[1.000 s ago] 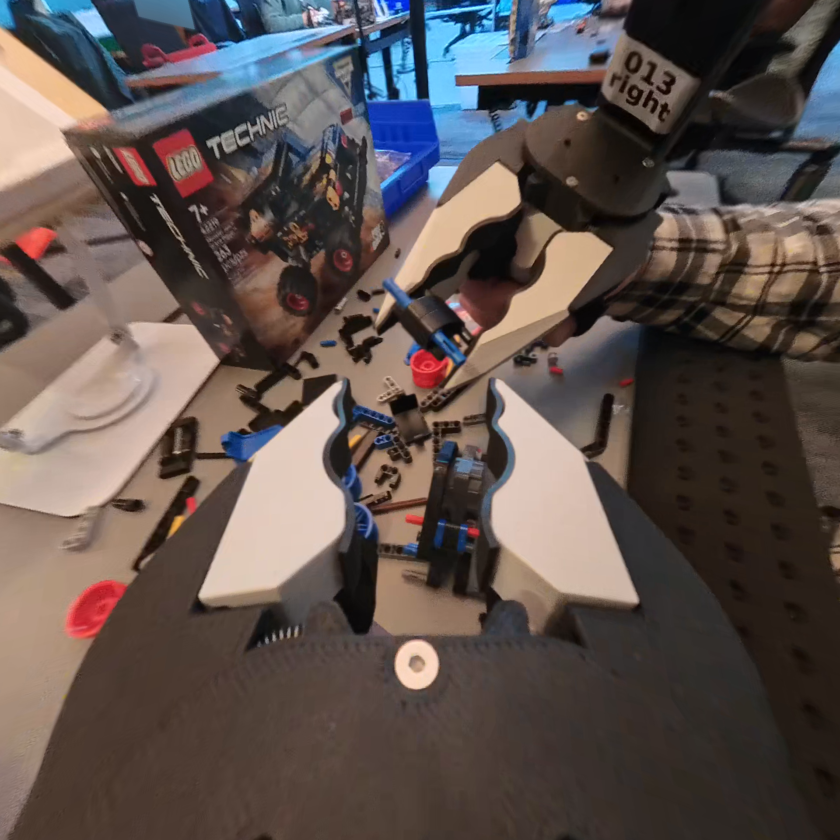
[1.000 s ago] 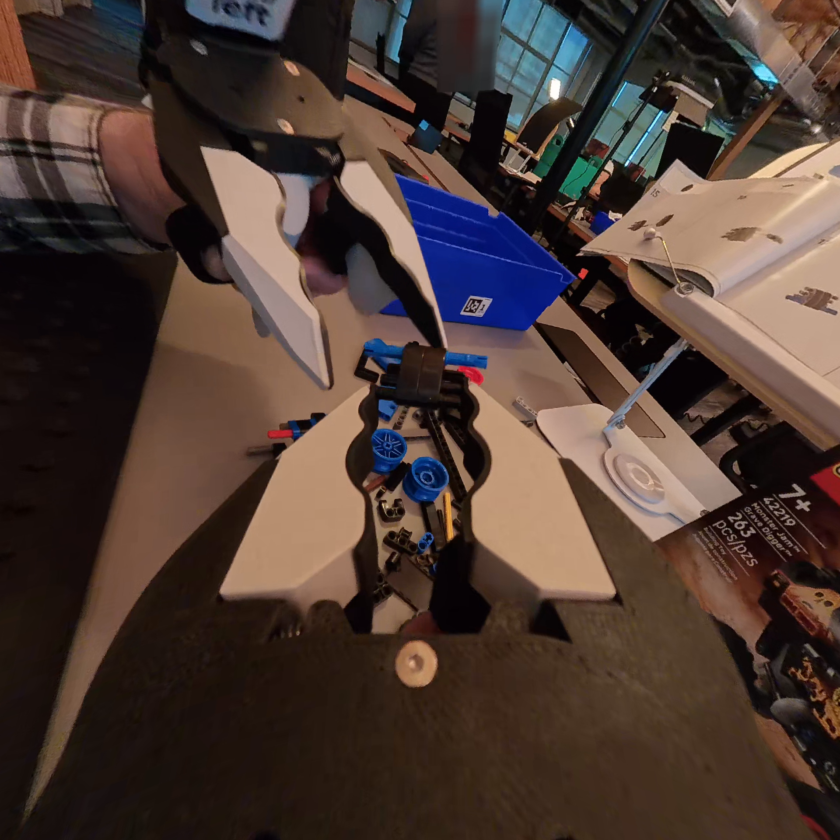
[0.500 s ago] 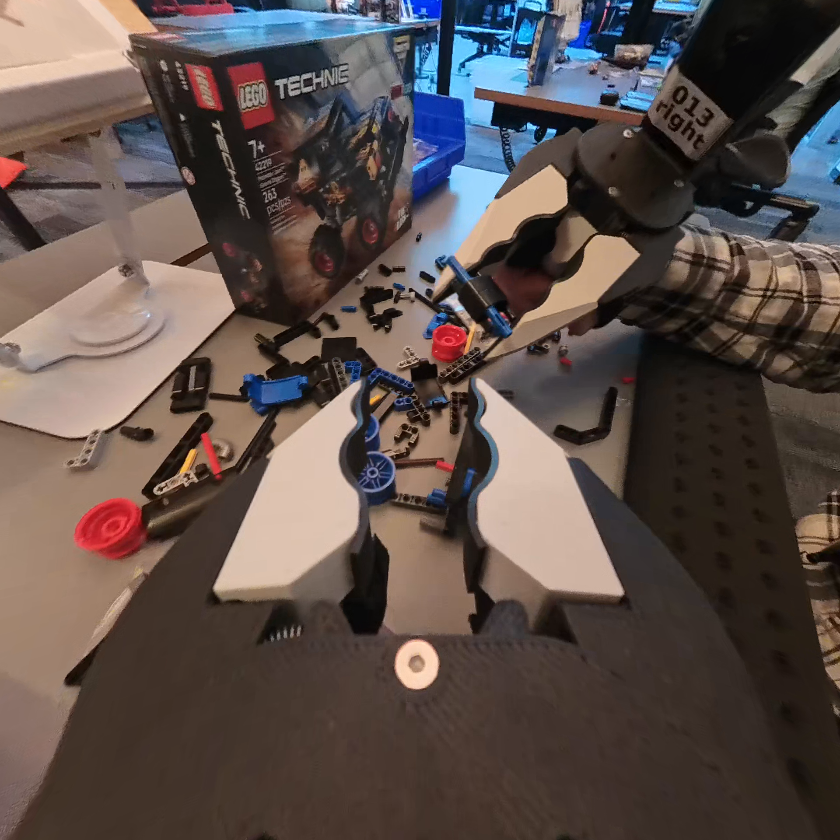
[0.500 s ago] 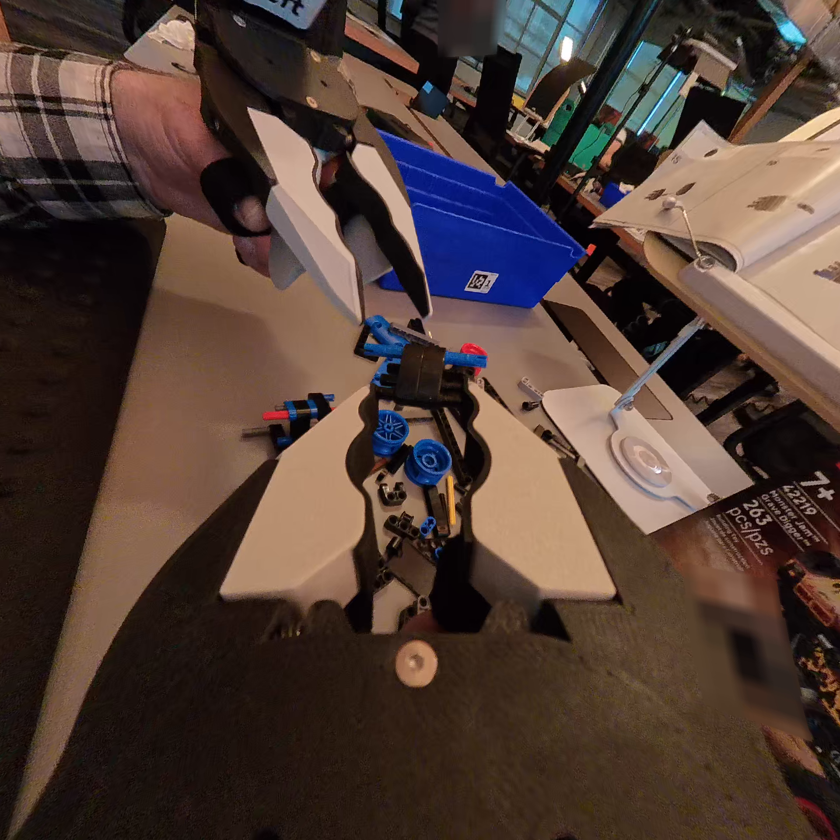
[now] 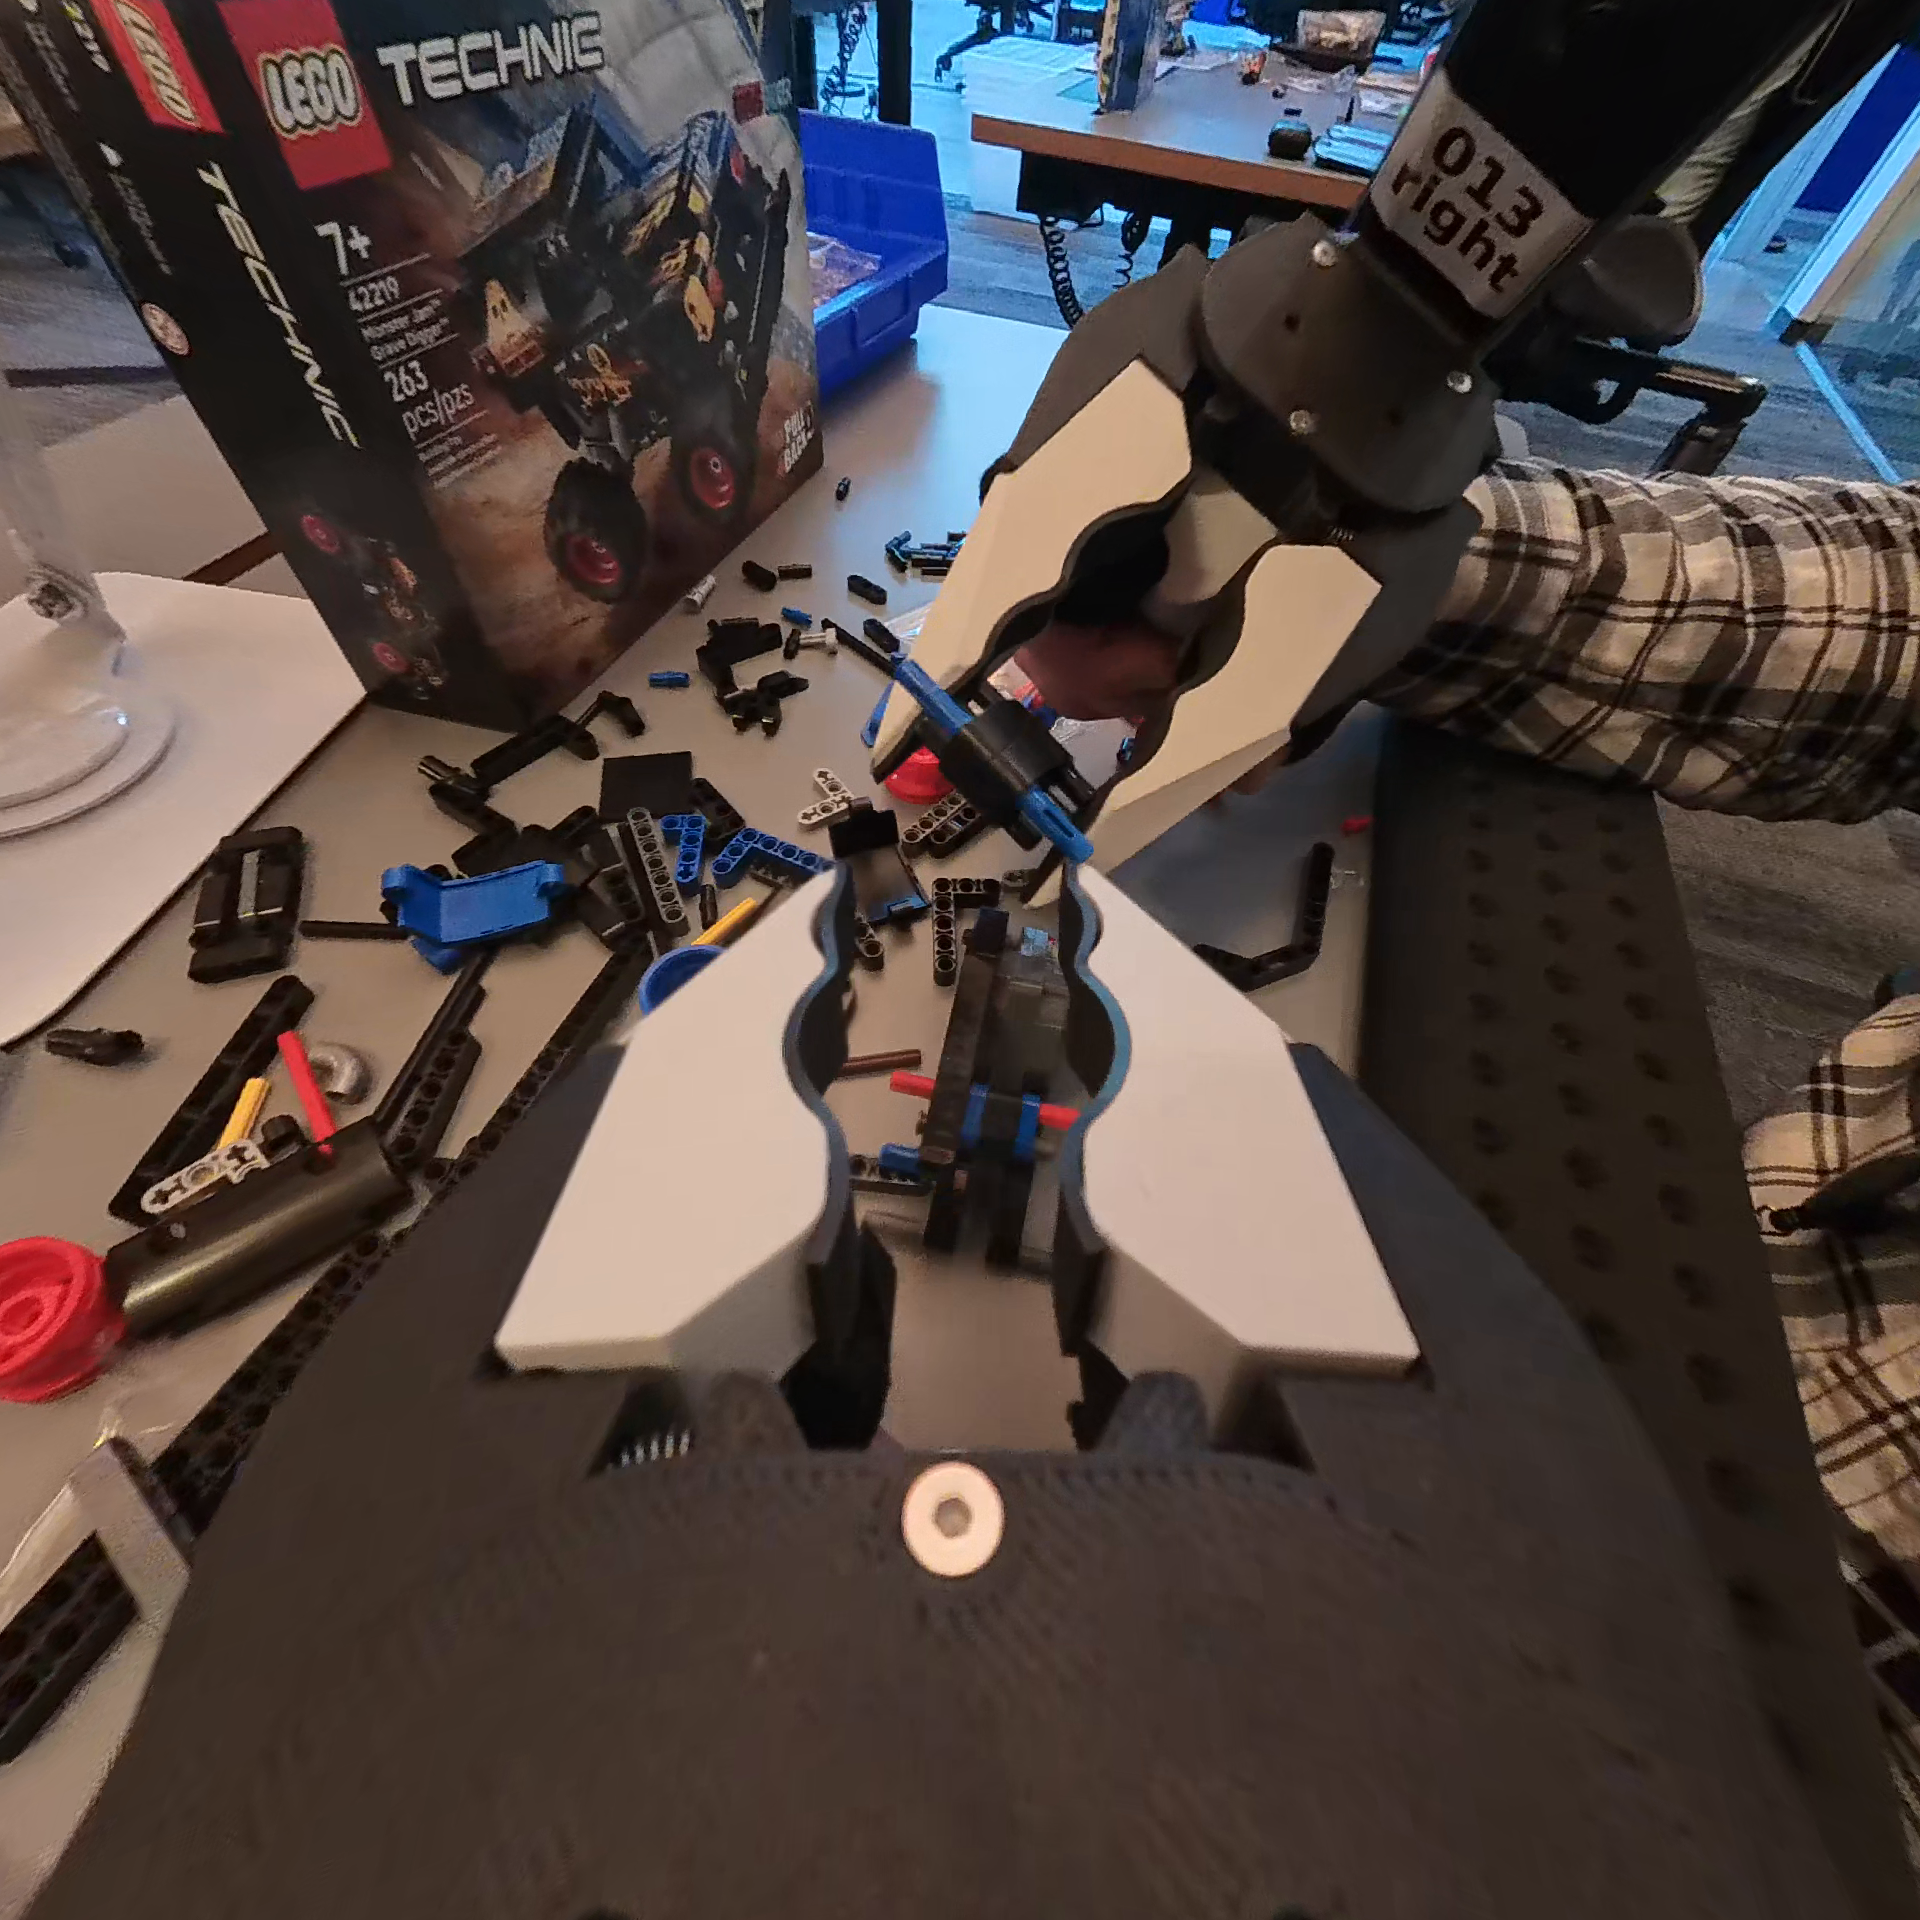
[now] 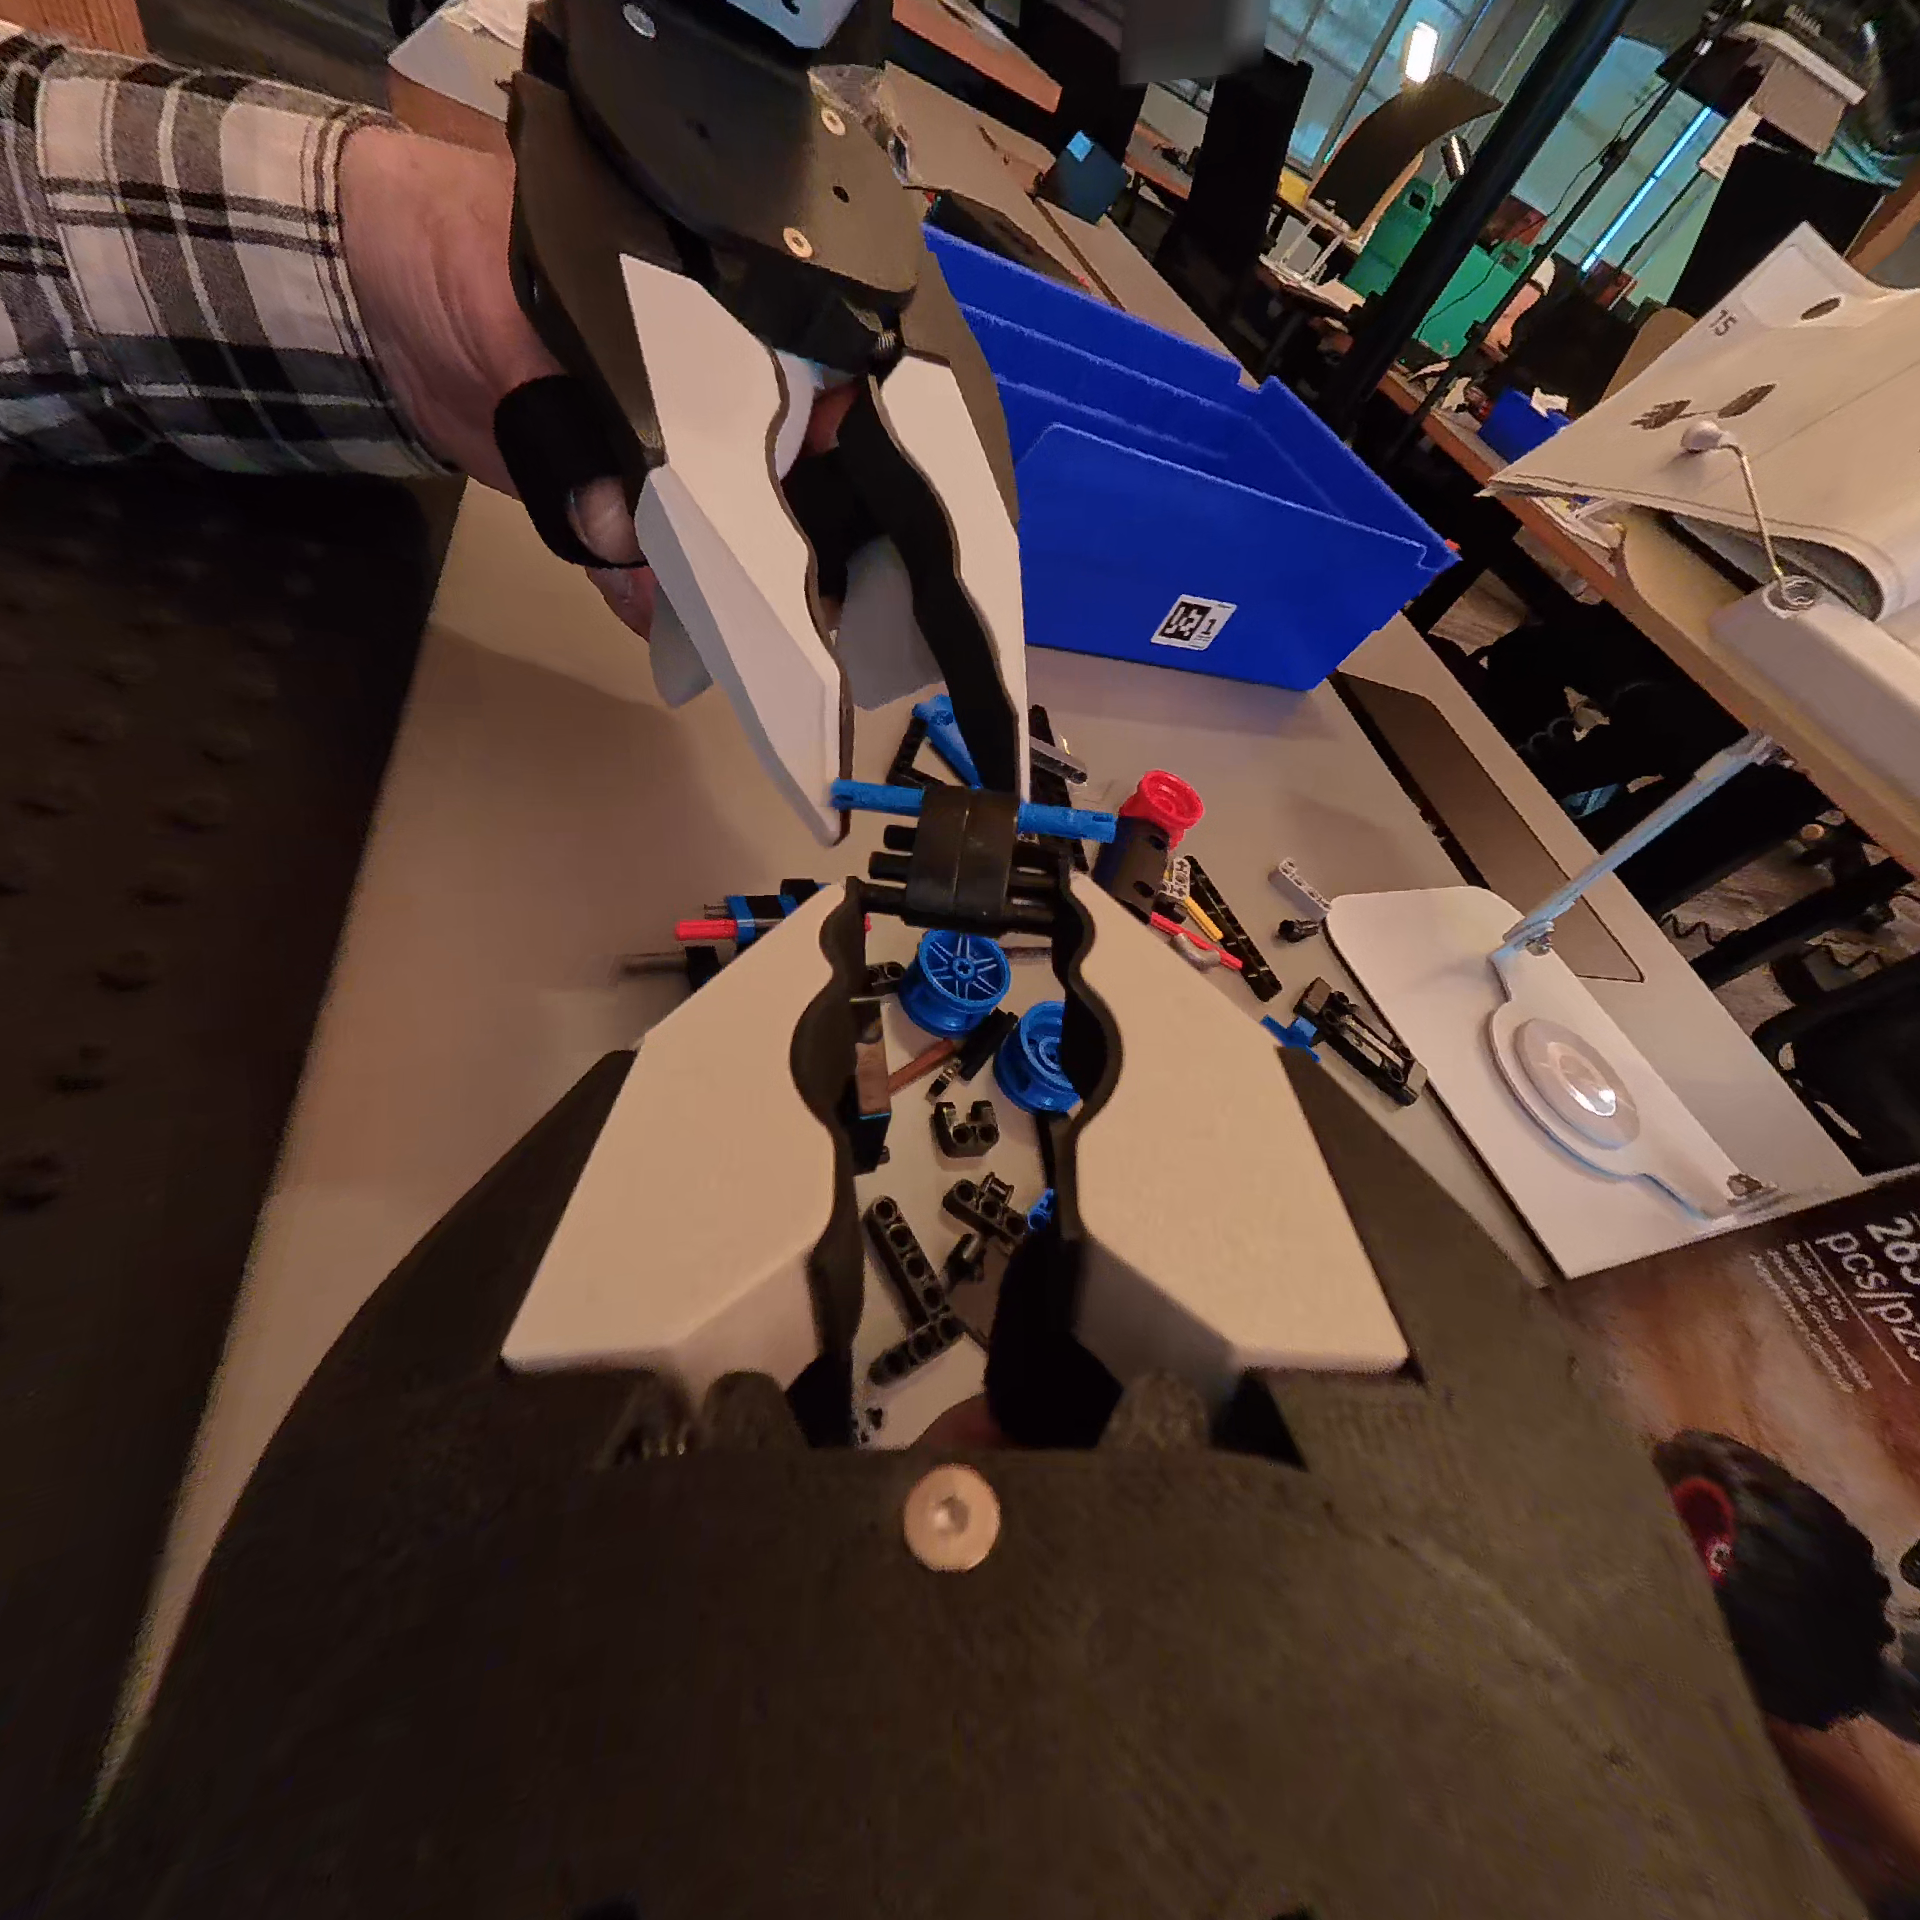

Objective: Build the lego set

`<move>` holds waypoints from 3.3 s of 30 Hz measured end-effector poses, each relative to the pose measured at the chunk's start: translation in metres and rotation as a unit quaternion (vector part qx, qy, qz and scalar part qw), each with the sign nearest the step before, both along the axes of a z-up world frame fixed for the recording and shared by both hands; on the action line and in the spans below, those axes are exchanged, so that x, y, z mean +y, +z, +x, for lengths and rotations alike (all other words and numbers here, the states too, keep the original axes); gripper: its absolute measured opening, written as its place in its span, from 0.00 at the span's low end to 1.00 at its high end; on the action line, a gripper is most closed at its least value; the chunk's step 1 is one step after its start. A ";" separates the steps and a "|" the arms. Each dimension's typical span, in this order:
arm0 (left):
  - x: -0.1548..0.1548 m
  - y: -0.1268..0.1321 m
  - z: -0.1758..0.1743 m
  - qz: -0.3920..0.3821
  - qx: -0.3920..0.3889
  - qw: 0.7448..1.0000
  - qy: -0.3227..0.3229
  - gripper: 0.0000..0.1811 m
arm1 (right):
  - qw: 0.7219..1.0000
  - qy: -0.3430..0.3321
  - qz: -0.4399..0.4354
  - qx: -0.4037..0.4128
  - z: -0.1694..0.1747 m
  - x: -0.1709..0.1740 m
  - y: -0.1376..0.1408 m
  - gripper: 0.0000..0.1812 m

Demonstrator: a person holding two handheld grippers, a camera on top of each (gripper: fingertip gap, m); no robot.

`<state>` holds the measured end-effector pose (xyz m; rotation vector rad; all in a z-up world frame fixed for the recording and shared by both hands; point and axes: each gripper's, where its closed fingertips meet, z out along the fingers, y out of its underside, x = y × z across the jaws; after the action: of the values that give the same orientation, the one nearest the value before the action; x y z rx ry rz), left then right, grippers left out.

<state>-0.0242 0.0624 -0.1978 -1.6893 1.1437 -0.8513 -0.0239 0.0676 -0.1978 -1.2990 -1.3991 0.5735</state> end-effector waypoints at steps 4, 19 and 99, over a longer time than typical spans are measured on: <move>-0.006 0.010 0.003 -0.022 -0.041 0.999 -0.018 0.19 | 1.000 -0.003 0.014 -0.006 0.001 0.001 0.001 0.19; -0.014 0.025 0.009 -0.061 -0.104 0.991 -0.062 0.26 | 0.998 -0.023 0.050 -0.012 0.002 0.005 0.004 0.18; 0.011 0.047 -0.001 0.377 0.069 0.919 0.093 0.00 | 0.981 0.023 -0.080 0.173 0.020 -0.007 0.068 0.16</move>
<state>-0.0247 0.0733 -0.1510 -1.1841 1.1760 -0.1196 -0.0040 0.0606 -0.1300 -1.2242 -1.1133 0.9117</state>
